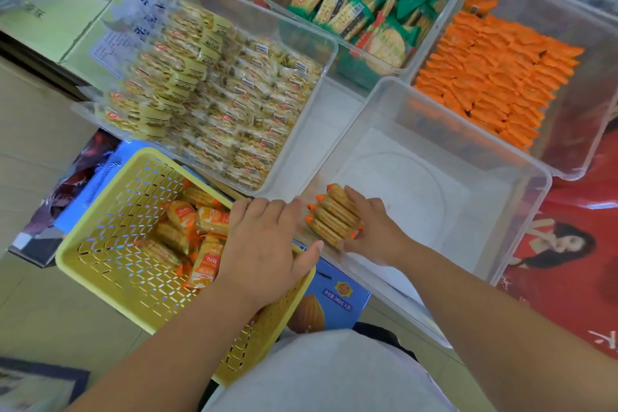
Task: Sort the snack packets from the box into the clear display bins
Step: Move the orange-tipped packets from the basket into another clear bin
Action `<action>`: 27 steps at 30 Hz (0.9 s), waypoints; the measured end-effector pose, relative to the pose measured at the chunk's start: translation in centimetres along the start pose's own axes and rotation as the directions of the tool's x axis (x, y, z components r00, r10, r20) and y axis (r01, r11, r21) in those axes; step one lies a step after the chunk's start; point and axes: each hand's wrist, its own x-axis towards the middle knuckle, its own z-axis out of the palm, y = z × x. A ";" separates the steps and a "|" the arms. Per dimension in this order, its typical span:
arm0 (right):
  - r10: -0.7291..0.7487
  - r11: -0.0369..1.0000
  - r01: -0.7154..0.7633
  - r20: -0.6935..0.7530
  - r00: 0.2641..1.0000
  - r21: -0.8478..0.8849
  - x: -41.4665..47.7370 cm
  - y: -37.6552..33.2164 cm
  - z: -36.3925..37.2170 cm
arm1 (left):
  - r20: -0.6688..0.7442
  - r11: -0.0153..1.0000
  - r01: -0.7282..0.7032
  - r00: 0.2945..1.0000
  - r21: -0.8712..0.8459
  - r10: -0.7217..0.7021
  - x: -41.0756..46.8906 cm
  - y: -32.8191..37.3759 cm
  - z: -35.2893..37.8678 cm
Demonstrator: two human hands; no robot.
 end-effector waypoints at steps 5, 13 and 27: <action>0.005 0.999 -0.002 -0.084 0.996 0.043 0.5 -0.7 1.1 | 0.029 1.000 0.013 1.000 -0.001 -0.013 0.2 0.2 -0.5; -0.047 0.997 0.042 -0.074 0.996 -0.069 0.6 -0.6 1.1 | 0.017 1.000 0.007 1.000 -0.009 -0.007 0.2 0.1 -0.4; 0.126 0.989 -0.131 -0.078 0.989 -0.069 0.7 -2.8 1.7 | 0.121 1.000 0.024 0.992 0.008 -0.025 0.2 0.3 -1.2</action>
